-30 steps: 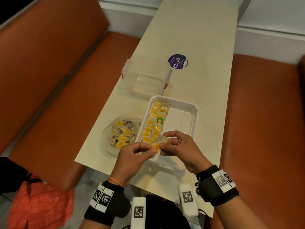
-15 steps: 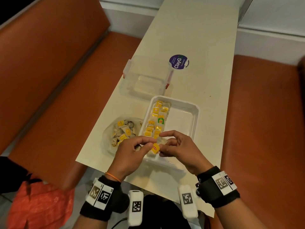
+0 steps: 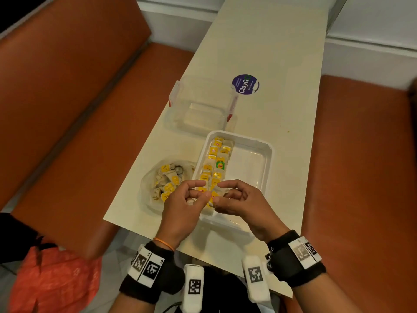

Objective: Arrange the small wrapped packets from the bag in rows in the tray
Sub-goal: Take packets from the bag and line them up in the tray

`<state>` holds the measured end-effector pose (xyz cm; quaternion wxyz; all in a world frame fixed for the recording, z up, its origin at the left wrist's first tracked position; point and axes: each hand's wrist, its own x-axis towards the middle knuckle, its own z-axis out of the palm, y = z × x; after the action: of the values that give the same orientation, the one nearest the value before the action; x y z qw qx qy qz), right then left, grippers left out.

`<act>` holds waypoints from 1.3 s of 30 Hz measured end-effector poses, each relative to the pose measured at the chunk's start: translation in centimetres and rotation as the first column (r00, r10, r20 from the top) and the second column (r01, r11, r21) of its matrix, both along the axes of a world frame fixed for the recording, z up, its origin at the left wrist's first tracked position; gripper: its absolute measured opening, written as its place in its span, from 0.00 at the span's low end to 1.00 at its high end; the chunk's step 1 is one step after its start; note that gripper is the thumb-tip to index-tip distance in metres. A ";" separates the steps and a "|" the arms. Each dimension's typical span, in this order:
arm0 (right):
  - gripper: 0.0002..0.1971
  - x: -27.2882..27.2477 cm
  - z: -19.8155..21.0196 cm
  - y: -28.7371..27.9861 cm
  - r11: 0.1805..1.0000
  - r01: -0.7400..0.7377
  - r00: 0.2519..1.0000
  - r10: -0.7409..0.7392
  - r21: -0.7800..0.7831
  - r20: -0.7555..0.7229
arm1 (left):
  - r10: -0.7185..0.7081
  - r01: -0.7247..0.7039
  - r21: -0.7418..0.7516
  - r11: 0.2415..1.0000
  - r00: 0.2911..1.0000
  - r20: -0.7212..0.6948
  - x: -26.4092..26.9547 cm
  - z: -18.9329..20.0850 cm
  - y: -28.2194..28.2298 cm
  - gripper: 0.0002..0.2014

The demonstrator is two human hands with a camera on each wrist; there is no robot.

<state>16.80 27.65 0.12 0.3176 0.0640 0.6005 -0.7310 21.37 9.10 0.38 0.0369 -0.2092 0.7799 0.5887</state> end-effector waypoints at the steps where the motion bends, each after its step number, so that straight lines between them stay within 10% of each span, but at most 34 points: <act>1: 0.22 0.0 -0.2 -0.1 1.000 0.017 1.000 -0.017 0.002 -0.005 | -0.003 0.003 -0.005 1.000 1.000 0.001 0.0 0.0 0.0 0.11; 14: 0.25 1.1 -1.1 -0.8 0.989 0.133 0.991 -0.132 -0.067 0.031 | 0.150 -0.233 0.457 0.858 0.966 0.212 0.8 -0.4 1.8 0.10; 20: 0.36 0.6 -2.0 0.8 0.963 -0.113 0.985 0.140 0.243 -0.099 | 0.003 0.001 -0.033 0.999 0.993 0.119 0.2 0.0 0.1 0.03; 25: 0.25 -0.2 -1.5 1.1 0.843 -0.336 0.821 0.481 0.421 -0.308 | -0.348 0.368 -0.301 0.880 0.930 0.119 -0.4 0.8 -0.5 0.04; 39: 0.06 -1.9 -0.6 1.6 0.824 -0.276 0.828 0.465 0.494 -0.313 | -0.276 0.263 -0.304 0.916 0.961 0.001 -1.1 0.7 -0.3 0.08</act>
<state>14.87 29.29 -0.45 0.2979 -0.1476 0.8003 -0.4990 20.32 8.84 1.11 0.0689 -0.0905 0.8823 0.4566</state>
